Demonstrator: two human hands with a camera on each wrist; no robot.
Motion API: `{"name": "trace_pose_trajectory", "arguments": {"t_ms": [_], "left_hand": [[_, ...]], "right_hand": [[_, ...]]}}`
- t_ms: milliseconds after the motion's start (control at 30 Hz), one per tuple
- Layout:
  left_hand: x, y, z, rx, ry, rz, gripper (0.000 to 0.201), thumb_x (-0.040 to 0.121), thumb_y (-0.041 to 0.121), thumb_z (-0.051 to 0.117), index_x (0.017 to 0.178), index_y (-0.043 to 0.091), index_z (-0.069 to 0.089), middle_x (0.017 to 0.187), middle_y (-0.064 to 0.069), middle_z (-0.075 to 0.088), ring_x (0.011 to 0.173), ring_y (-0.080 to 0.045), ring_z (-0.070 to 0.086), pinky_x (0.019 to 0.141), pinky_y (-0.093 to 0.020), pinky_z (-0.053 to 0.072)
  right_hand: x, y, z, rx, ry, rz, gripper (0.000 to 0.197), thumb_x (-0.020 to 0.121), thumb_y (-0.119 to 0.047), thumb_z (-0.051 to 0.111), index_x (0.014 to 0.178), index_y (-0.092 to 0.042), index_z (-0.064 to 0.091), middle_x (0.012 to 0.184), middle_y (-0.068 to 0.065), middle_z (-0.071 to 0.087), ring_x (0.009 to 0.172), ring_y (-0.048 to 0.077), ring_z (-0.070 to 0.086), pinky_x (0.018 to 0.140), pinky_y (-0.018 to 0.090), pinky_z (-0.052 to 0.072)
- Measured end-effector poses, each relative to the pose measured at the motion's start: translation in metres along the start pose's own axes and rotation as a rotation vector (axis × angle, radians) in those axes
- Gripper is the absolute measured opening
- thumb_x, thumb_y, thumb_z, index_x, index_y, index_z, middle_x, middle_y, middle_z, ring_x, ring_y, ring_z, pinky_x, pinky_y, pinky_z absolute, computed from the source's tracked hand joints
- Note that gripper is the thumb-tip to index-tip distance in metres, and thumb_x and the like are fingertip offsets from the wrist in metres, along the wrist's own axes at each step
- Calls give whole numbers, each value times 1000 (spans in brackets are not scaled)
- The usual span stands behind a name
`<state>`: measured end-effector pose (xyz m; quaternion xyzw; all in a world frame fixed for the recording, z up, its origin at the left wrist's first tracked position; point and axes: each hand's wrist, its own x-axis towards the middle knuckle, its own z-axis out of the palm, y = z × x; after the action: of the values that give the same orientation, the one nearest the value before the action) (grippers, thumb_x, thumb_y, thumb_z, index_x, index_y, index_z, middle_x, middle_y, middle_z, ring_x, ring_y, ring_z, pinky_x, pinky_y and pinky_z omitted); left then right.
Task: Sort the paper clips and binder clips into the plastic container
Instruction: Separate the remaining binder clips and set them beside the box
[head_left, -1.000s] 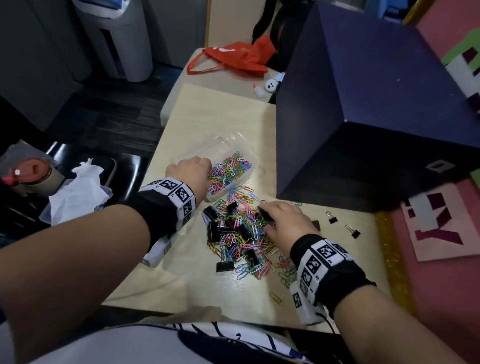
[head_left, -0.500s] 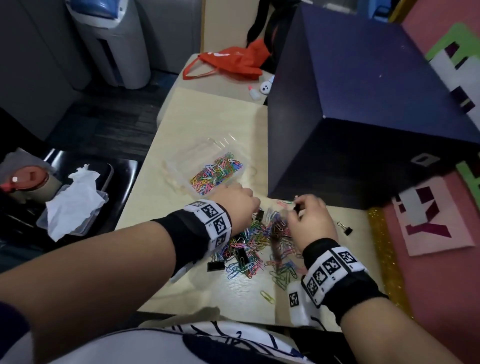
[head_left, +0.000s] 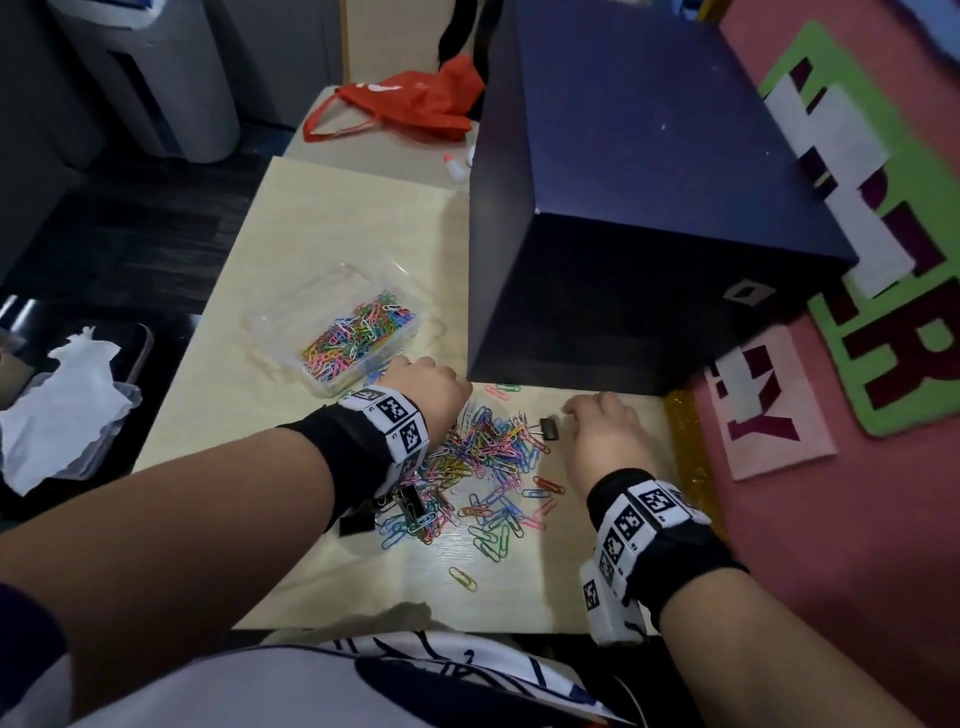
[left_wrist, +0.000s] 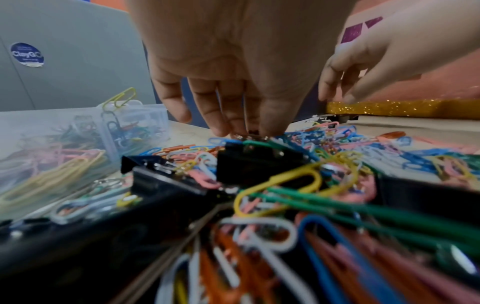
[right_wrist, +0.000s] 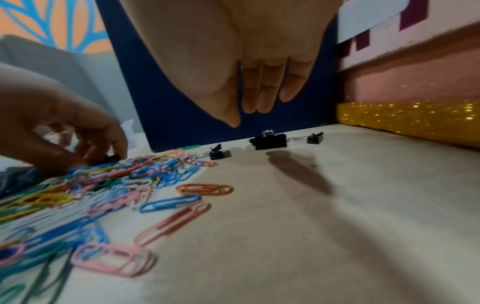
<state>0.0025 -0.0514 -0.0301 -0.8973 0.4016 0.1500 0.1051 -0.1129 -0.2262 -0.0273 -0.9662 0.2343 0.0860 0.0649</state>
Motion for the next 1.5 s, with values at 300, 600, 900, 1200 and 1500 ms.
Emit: {"name": "trace_pose_trajectory", "arguments": {"t_ms": [300, 600, 900, 1200, 1500], "left_hand": [[-4, 0, -4, -38, -12, 6, 16, 86, 15, 56, 102, 18, 54, 101, -7, 65, 93, -31, 61, 75, -37, 43], [6, 32, -27, -300, -20, 67, 26, 91, 12, 49, 117, 15, 54, 109, -11, 62, 98, -31, 60, 83, -40, 52], [19, 50, -30, -741, 118, 107, 43, 93, 15, 54, 135, 23, 52, 126, 0, 62, 114, -15, 60, 98, -30, 48], [-2, 16, 2, -230, -104, -12, 37, 86, 23, 52, 123, 25, 53, 125, -4, 48, 112, -30, 49, 86, -43, 49], [-21, -14, -1, -278, -71, -37, 38, 88, 25, 50, 125, 24, 56, 122, -5, 52, 114, -29, 51, 89, -44, 50]], "right_hand": [[4, -2, 13, -22, -143, -101, 39, 89, -11, 49, 126, -22, 49, 127, 4, 48, 115, 24, 48, 98, 33, 42], [-2, 11, 0, 43, 48, 131, 31, 94, -23, 45, 124, -14, 48, 125, 11, 46, 109, 30, 49, 87, 35, 41], [-7, 0, 3, -5, -341, 270, 39, 93, -13, 46, 132, -7, 43, 127, 14, 57, 115, 29, 56, 89, 33, 46], [-17, -33, 11, 195, -364, 137, 38, 88, -8, 48, 126, -14, 51, 128, 10, 48, 115, 29, 52, 96, 30, 42], [18, -49, -1, 237, -241, 53, 46, 90, -3, 41, 132, -19, 49, 139, 6, 40, 124, 25, 45, 101, 30, 37]]}}
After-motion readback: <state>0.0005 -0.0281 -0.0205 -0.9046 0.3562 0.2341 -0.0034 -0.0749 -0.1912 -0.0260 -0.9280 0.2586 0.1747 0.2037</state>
